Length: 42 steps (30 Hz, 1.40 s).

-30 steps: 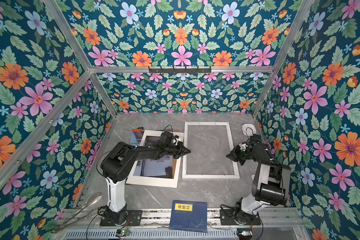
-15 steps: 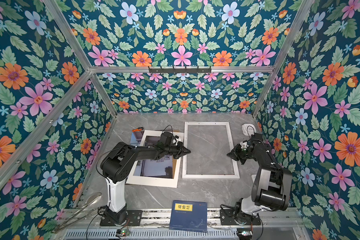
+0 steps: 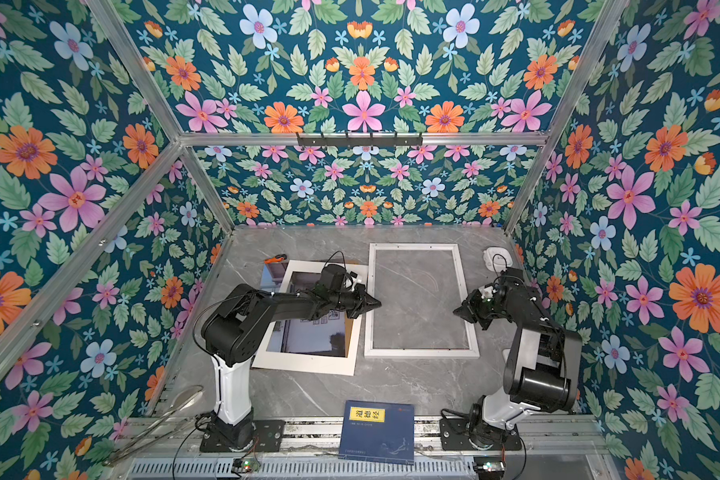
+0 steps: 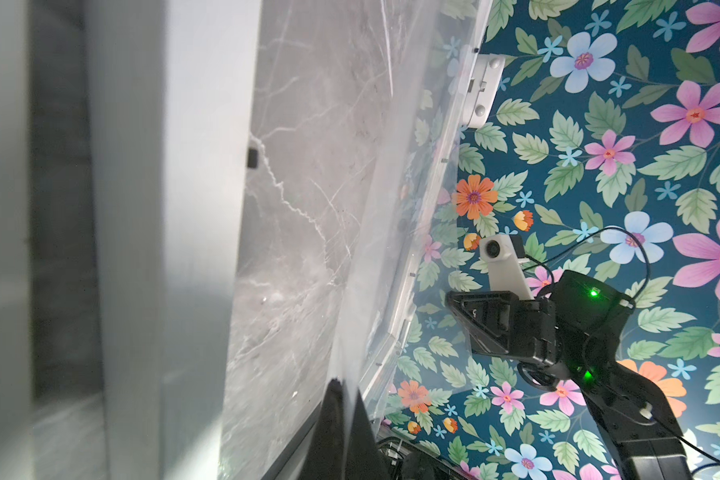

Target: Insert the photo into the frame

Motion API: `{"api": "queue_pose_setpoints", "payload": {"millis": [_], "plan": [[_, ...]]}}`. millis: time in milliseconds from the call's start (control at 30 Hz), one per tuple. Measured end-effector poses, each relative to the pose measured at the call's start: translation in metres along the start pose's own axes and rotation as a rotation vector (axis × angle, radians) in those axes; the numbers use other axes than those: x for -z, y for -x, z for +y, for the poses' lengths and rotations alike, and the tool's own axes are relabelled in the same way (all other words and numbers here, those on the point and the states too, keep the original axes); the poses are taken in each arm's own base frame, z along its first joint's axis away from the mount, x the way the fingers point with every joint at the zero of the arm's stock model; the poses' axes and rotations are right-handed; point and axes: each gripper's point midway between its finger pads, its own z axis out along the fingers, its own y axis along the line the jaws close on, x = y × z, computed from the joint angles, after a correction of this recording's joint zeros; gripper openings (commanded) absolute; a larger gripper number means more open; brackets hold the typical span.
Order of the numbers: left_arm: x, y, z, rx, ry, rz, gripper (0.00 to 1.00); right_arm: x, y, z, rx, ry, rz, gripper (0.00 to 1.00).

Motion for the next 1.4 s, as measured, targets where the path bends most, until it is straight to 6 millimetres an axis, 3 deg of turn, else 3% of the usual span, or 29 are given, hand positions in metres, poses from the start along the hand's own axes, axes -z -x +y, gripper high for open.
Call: {"api": "queue_pose_setpoints", "payload": {"millis": [767,1000,1200,1400], "plan": [[-0.008,-0.002,0.002,0.014,-0.003,0.010,0.00,0.001,0.007,-0.007,-0.008,-0.036,-0.026,0.00],[-0.009,-0.002,0.003,0.017,-0.002,0.011,0.00,0.010,0.008,-0.004,0.015,-0.054,-0.067,0.31],[-0.010,-0.002,0.003,0.016,-0.003,0.011,0.00,0.024,0.006,0.005,0.046,-0.056,-0.111,0.48],[-0.010,0.000,0.002,0.014,-0.002,0.005,0.00,0.039,0.006,0.003,0.066,-0.112,-0.175,0.57]]}}
